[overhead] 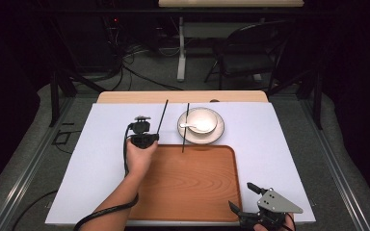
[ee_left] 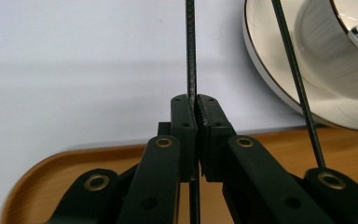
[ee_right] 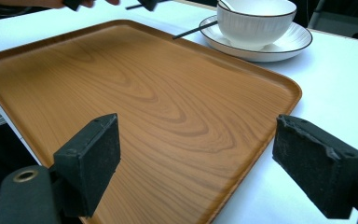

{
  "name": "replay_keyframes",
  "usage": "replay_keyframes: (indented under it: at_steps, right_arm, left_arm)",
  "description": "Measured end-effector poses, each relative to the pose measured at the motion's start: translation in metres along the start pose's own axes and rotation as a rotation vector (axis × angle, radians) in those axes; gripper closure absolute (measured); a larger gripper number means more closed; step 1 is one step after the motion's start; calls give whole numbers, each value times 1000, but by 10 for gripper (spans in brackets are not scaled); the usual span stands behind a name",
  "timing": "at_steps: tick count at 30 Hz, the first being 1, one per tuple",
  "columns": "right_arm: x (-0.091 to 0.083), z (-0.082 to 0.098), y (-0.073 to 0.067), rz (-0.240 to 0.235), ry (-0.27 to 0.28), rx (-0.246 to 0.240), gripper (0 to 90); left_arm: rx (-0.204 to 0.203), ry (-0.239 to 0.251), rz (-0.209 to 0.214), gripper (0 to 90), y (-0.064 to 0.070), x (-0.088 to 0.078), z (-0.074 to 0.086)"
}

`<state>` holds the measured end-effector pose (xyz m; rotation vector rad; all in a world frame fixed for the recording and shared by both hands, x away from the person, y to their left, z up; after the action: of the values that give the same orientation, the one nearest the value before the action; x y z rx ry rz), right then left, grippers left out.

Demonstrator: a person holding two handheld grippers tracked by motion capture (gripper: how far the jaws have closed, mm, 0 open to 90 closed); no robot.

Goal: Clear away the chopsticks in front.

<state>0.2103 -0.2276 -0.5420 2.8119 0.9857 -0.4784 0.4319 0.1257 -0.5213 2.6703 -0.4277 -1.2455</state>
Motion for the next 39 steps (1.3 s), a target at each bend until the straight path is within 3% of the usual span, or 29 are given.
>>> replay_keyframes:
  at_steps: [5, 10, 16, 23, 28, 29, 33, 39]
  right_arm:
    - [0, 0, 0, 3, -1, 2, 147]
    - [0, 0, 0, 5, -2, 5, 147]
    - [1, 0, 0, 6, -7, 5, 147]
    - [1, 1, 0, 8, -7, 5, 147]
    - [1, 1, 0, 9, -11, 10, 147]
    - [1, 1, 0, 10, -10, 9, 147]
    - [1, 1, 0, 12, -9, 8, 148]
    - [1, 1, 0, 8, -10, 9, 148]
  left_arm:
    - [12, 16, 40, 863, -15, -26, 12]
    - [26, 23, 50, 863, -26, -47, 25]
    - [30, 29, 88, 863, -38, -80, 54]
    - [68, 40, 62, 863, -43, -105, 88]
    - [87, 31, 48, 863, -43, -114, 107]
    - [86, 29, 45, 863, -42, -117, 118]
    - [78, 22, 36, 864, -42, -120, 135]
    - [90, -30, 17, 864, -36, -114, 149]
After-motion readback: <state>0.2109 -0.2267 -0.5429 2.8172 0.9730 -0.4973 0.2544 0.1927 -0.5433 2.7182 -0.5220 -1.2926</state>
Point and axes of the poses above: each handheld gripper's, and its own axes: x roughly forward along the jaws, z roughly out of its underside, y roughly to its right, the point moved 2 cm from there along x, roughly forward along the jaws, and after that the axes turned 3 degrees about y, right-handed, at the moved point
